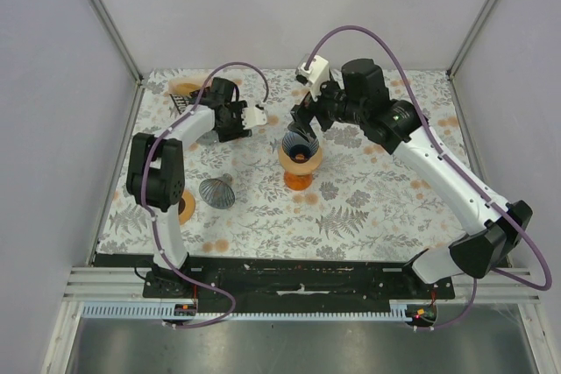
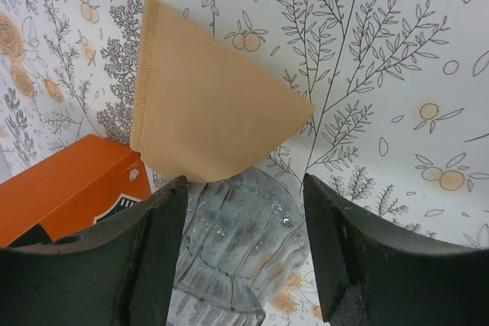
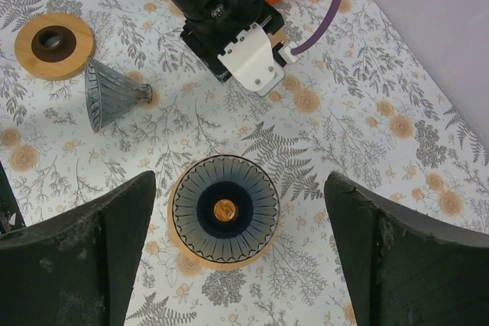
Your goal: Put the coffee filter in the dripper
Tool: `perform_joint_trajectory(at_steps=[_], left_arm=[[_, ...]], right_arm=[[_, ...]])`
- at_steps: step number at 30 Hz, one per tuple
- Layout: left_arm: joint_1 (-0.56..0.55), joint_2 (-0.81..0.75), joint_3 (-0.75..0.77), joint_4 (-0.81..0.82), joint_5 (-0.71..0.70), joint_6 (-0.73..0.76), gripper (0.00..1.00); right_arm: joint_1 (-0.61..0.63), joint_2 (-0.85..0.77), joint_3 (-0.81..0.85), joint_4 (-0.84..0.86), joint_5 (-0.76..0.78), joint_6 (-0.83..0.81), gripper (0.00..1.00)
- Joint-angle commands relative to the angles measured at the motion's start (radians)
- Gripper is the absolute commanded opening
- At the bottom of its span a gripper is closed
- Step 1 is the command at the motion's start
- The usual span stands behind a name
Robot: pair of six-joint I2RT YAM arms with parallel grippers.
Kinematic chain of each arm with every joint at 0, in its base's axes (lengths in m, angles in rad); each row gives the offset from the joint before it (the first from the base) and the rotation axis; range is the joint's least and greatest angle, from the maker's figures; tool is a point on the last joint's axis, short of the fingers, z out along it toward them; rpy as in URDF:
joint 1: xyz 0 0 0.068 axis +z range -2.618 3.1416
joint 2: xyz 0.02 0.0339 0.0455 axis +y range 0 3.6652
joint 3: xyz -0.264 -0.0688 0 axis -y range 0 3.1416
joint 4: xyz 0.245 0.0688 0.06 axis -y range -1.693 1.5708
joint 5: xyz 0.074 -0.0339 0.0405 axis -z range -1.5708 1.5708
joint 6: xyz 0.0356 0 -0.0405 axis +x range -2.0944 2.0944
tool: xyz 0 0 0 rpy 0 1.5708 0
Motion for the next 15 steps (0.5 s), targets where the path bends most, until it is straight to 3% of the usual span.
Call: perform_joint_trajectory(at_steps=[1, 7, 15], left_arm=[[-0.029, 0.009, -0.073, 0.164, -0.103, 0.083, 0.68], [-0.029, 0.041, -0.091, 0.306, -0.212, 0.056, 0.66], [-0.029, 0.05, -0.183, 0.488, -0.218, 0.079, 0.63]], right_arm=[[0.004, -0.032, -0.004, 0.011, -0.003, -0.01, 0.98], [0.004, -0.045, -0.012, 0.01, -0.012, -0.013, 0.98], [0.004, -0.057, -0.021, 0.008, -0.019, -0.016, 0.98]])
